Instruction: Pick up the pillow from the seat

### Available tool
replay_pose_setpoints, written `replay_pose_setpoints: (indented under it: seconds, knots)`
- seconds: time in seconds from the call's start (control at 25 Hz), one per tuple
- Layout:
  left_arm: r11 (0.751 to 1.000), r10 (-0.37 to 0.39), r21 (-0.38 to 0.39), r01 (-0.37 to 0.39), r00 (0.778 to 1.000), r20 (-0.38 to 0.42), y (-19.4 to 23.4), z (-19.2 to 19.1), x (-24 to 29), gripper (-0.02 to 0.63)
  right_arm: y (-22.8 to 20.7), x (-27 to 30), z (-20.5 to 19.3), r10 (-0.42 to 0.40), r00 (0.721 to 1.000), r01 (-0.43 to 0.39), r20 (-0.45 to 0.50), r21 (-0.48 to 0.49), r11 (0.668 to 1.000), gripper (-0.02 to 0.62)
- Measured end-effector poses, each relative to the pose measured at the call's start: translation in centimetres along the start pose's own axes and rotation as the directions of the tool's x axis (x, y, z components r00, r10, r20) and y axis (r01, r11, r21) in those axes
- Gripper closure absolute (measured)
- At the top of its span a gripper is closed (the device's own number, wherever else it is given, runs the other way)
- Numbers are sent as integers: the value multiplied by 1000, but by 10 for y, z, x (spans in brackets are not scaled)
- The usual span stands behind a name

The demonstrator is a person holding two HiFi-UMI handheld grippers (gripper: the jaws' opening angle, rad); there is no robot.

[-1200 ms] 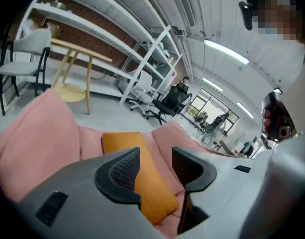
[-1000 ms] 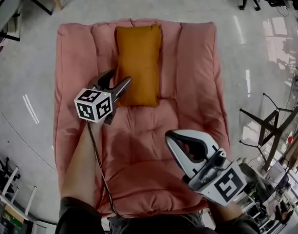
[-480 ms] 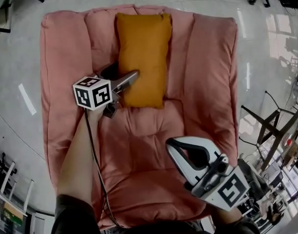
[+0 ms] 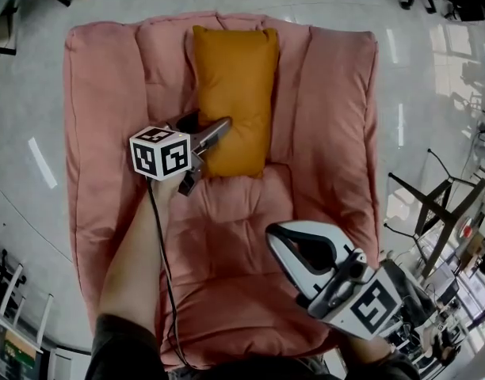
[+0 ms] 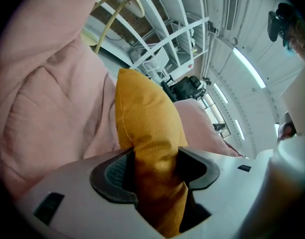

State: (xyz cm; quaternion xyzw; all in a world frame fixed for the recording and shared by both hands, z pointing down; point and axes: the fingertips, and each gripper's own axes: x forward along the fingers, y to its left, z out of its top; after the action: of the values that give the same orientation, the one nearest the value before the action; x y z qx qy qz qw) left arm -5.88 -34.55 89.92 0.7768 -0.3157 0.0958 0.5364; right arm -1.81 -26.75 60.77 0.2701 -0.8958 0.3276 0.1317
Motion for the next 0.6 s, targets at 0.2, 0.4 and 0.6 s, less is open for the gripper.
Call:
replay_pose_setpoints:
  seconds: [0.2, 0.4, 0.6]
  knots:
    - [998, 14, 60, -14, 1000, -8, -22, 28, -25, 387, 1, -7, 32, -32, 999, 33, 42, -34, 999, 580]
    - [991, -17, 133, 11, 999, 46, -81, 68, -67, 394, 6, -33, 78, -58, 988, 66, 144, -51, 997, 580]
    - [975, -55, 220, 20, 987, 152, -170, 120, -130, 396, 27, -75, 121, -78, 975, 100, 206, -100, 990, 580]
